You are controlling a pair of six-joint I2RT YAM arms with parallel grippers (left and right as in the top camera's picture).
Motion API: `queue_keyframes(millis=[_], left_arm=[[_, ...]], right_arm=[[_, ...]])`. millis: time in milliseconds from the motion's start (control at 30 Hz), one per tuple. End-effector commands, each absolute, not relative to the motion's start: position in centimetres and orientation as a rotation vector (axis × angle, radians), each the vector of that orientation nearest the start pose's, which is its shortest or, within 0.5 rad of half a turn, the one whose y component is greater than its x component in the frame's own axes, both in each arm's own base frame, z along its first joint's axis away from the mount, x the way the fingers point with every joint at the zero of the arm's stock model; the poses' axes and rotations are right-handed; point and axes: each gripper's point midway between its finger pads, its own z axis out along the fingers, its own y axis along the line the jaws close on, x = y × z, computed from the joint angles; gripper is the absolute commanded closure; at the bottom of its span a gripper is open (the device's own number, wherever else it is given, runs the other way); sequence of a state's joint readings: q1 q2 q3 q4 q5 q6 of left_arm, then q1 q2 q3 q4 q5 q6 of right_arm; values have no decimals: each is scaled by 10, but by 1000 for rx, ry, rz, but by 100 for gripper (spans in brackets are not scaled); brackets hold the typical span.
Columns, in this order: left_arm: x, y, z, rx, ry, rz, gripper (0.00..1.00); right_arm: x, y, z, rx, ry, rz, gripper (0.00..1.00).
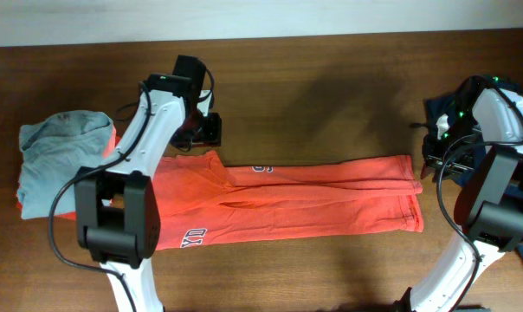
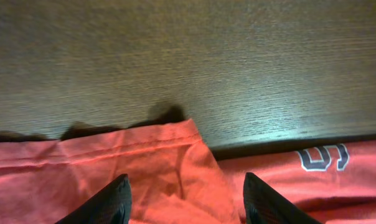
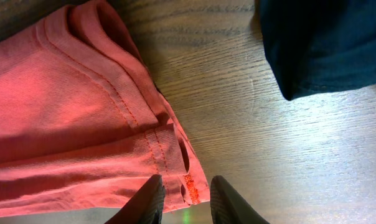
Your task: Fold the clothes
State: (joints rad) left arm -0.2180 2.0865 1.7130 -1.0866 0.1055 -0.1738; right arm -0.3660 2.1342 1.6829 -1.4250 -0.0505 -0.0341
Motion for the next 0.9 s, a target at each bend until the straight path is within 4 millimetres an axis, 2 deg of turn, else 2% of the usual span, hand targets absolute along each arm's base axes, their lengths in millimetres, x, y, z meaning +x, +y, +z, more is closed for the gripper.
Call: queue_keyframes(millis=[0, 133, 300, 367, 467, 533, 633, 733, 867], left_arm=[[408, -117, 32, 33, 3131, -189, 43], [403, -119, 12, 41, 3180, -174, 42], [407, -120, 0, 41, 3181, -174, 43], [407, -120, -4, 40, 3188, -172, 46], [406, -120, -6, 40, 3192, -170, 76], [407, -120, -6, 41, 3188, -171, 89], [410, -121, -2, 41, 3183, -173, 99], [411, -121, 10, 41, 3191, -171, 99], [409, -124, 43, 50, 3222, -178, 100]], right_arm=[[317, -111, 55, 583, 3354, 198, 70], [317, -111, 55, 582, 3354, 198, 70], [318, -109, 56, 584, 3351, 215, 70], [318, -109, 56, 584, 3351, 215, 70], [318, -109, 56, 584, 3351, 215, 70], [318, -109, 55, 584, 3350, 215, 70], [318, -109, 56, 584, 3351, 215, 71], [318, -109, 55, 584, 3350, 215, 70], [318, -109, 55, 584, 3350, 215, 70]])
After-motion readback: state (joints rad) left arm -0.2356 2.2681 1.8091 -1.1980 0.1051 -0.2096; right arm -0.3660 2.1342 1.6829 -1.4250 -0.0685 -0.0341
